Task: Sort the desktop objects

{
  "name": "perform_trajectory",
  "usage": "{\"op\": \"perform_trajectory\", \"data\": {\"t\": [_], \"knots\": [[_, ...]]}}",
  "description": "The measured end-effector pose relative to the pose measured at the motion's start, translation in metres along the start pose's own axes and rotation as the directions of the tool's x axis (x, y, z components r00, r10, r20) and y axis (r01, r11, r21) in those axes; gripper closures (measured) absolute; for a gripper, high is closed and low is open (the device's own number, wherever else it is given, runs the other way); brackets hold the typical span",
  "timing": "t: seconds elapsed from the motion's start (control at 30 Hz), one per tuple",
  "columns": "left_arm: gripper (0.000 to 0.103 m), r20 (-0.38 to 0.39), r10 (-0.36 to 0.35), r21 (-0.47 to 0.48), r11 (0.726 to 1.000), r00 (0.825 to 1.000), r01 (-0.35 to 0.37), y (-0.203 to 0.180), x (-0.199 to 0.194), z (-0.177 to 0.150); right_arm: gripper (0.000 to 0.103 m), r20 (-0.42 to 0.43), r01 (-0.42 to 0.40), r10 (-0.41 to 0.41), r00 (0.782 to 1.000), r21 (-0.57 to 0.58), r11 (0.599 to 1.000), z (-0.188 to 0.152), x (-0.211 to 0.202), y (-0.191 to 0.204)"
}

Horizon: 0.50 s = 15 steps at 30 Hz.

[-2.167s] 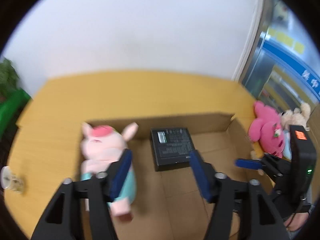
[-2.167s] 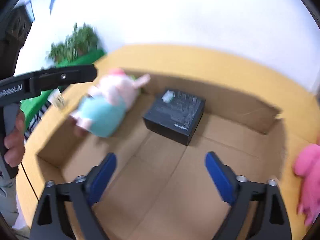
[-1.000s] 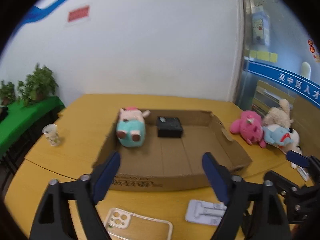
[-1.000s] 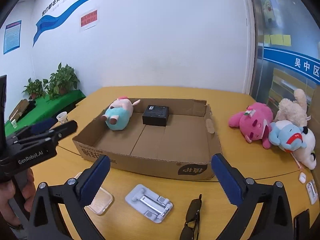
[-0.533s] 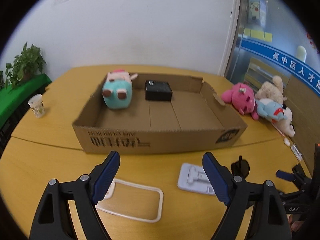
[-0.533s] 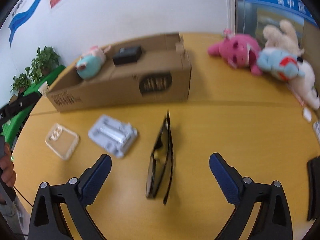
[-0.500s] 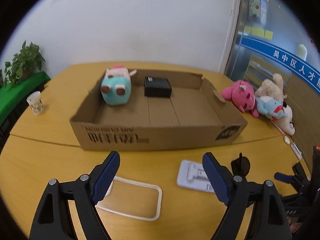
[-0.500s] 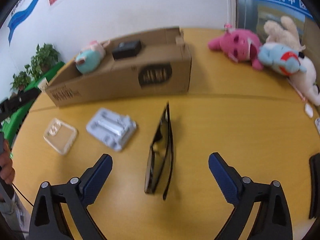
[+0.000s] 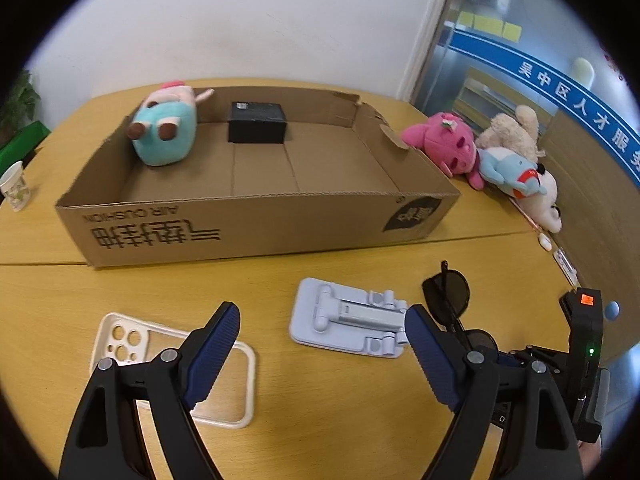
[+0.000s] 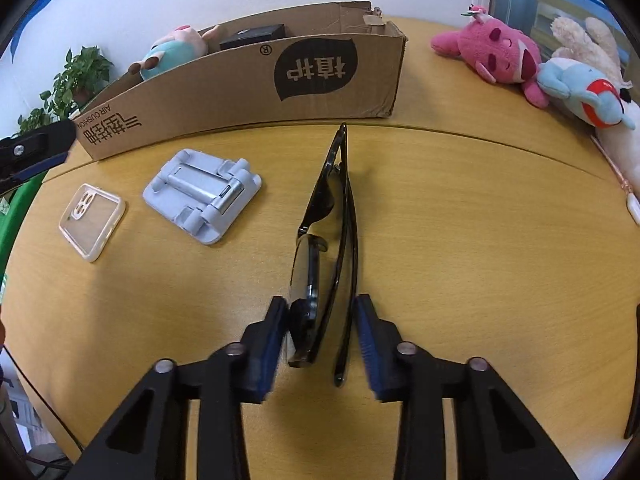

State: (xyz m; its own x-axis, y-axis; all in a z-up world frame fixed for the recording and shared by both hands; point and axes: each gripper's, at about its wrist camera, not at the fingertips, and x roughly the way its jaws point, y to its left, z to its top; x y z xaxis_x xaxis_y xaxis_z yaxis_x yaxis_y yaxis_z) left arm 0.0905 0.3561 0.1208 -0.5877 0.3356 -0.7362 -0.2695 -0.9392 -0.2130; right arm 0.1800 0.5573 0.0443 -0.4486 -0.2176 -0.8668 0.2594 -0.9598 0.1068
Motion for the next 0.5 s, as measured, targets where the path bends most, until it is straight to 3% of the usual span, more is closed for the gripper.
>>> {"op": "perform_trajectory", "data": {"t": [0.2, 0.3, 0.5], "knots": [[0.018, -0.097, -0.124, 0.026, 0.992, 0.988, 0.127, -0.030, 0.030, 0.006, 0.075, 0.023, -0.036, 0.035, 0.999, 0.034, 0.999, -0.009, -0.007, -0.008], [0.018, -0.179, -0.204, 0.023, 0.977, 0.962, 0.212, -0.052, 0.051, 0.003, 0.075, 0.032, -0.045, 0.044, 0.999, 0.045, 0.998, -0.013, -0.009, -0.009], [0.020, -0.320, -0.272, 0.025, 0.955, 0.907, 0.296, -0.093, 0.091, -0.010, 0.075, 0.040, -0.065, 0.063, 0.997, 0.051, 0.997, -0.018, -0.012, -0.006]]}}
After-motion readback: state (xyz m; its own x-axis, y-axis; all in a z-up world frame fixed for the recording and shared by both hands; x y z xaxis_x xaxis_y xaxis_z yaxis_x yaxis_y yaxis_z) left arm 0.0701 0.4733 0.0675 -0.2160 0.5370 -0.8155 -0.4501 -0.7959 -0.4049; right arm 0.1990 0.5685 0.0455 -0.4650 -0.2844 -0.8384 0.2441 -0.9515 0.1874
